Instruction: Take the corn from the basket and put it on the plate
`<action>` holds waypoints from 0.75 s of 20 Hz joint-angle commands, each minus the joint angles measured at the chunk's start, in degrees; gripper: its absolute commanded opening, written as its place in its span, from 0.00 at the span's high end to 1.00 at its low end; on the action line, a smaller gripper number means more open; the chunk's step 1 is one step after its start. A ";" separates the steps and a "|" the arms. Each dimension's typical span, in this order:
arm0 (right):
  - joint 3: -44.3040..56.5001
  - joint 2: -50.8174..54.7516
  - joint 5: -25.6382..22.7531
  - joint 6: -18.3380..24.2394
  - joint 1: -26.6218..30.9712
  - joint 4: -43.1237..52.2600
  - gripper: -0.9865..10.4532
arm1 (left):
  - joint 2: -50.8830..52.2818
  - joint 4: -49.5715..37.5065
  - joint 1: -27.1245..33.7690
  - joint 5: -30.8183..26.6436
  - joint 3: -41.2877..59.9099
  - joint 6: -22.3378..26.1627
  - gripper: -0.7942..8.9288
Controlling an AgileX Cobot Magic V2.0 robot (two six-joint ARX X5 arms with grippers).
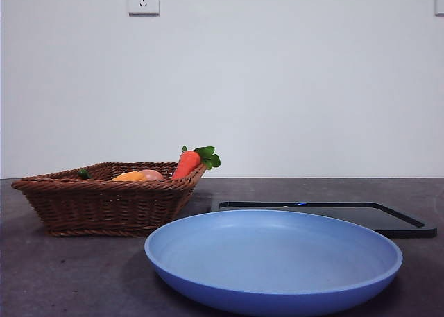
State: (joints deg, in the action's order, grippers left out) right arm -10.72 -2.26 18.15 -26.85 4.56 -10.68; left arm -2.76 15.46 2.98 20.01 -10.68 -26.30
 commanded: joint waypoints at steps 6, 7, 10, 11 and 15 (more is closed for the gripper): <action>-14.05 -11.54 4.68 9.44 -0.04 -16.52 0.91 | -9.49 8.17 0.11 8.76 -9.31 2.80 0.91; -15.67 -13.25 5.57 10.84 -0.04 -18.71 0.91 | -10.80 9.29 0.11 9.81 -10.51 3.45 0.91; -20.96 -18.95 9.55 15.43 -0.37 -25.18 0.91 | -15.45 14.80 0.11 12.66 -15.04 7.72 0.91; -22.47 -20.52 10.45 16.46 -0.59 -26.91 0.91 | -16.79 16.70 0.11 13.31 -16.46 9.29 0.91; -29.03 -26.86 12.00 21.66 -2.10 -35.06 0.91 | -21.94 24.81 -0.33 14.58 -22.43 15.45 0.91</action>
State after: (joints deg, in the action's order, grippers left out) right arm -38.39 -28.34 29.87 -9.39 2.61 -44.93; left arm -24.05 39.53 2.81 34.13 -31.55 -15.66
